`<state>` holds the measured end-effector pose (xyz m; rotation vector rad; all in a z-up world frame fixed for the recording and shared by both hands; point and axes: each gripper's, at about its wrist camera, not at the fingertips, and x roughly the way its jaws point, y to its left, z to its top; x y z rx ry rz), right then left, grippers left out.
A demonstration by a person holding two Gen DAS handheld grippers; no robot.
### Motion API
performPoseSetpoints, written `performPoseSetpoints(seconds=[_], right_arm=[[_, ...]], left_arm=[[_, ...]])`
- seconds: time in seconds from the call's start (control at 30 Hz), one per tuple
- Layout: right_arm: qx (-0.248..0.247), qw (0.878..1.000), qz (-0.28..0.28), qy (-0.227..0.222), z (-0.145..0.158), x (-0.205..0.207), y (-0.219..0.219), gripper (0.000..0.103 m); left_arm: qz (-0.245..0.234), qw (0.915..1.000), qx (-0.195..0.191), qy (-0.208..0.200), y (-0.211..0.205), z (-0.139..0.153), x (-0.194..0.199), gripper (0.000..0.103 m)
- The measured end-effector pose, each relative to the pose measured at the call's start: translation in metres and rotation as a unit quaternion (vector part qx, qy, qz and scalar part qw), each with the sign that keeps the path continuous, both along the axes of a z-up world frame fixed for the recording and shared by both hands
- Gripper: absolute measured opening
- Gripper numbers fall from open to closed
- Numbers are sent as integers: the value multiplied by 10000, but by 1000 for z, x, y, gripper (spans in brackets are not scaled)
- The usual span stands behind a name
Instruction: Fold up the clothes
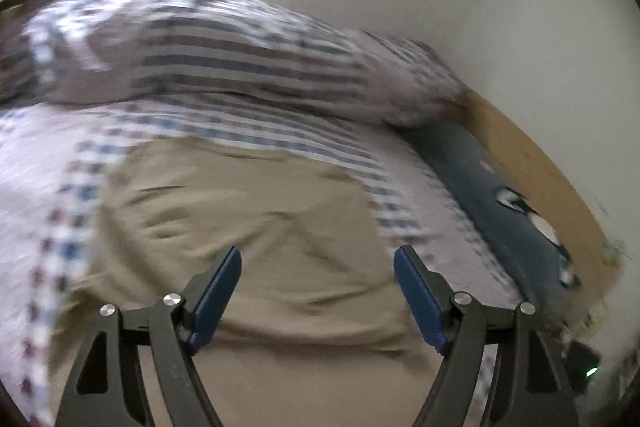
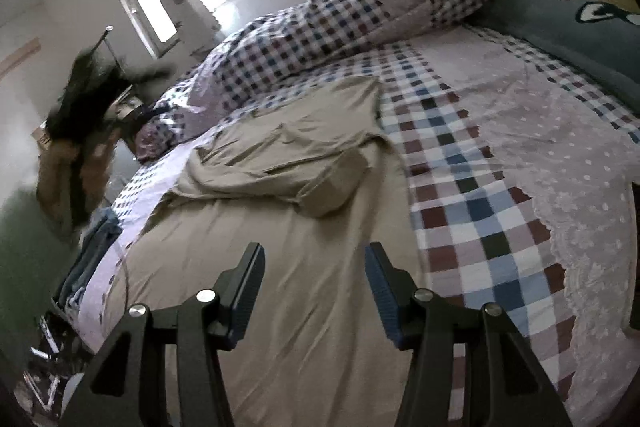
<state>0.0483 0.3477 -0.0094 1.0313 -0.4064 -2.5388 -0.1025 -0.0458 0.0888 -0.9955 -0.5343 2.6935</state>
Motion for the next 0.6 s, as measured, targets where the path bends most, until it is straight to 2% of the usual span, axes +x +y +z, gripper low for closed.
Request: performPoseSetpoints(seconds=[0.07, 0.17, 0.3, 0.4, 0.43, 0.47, 0.5, 0.57, 0.6], right_arm=[[123, 9999, -4, 8, 5, -13, -7, 57], [741, 9972, 76, 13, 7, -41, -40, 59], [1235, 9917, 14, -369, -18, -81, -76, 59], [1484, 9863, -74, -714, -39, -104, -95, 58], [1569, 9850, -107, -710, -42, -107, -99, 56], [1664, 9835, -142, -690, -44, -110, -103, 47], [1831, 9807, -220, -652, -46, -112, -105, 29], [2016, 9761, -405, -697, -48, -115, -103, 5], [1981, 9760, -544, -729, -48, -113, -95, 5]], left_arm=[[414, 9991, 16, 129, -26, -16, 21, 82], [733, 9971, 48, 203, -43, -46, 41, 84], [951, 9953, 65, 182, -56, -90, 54, 83], [876, 9955, 346, -59, -64, -111, 42, 83], [841, 9946, 595, -119, -68, -116, 39, 83], [805, 9930, 844, -180, -73, -121, 35, 83], [769, 9907, 1092, -240, -77, -125, 32, 83], [695, 9842, 1587, -359, -86, -134, 25, 83], [657, 9800, 1832, -418, -91, -139, 22, 83]])
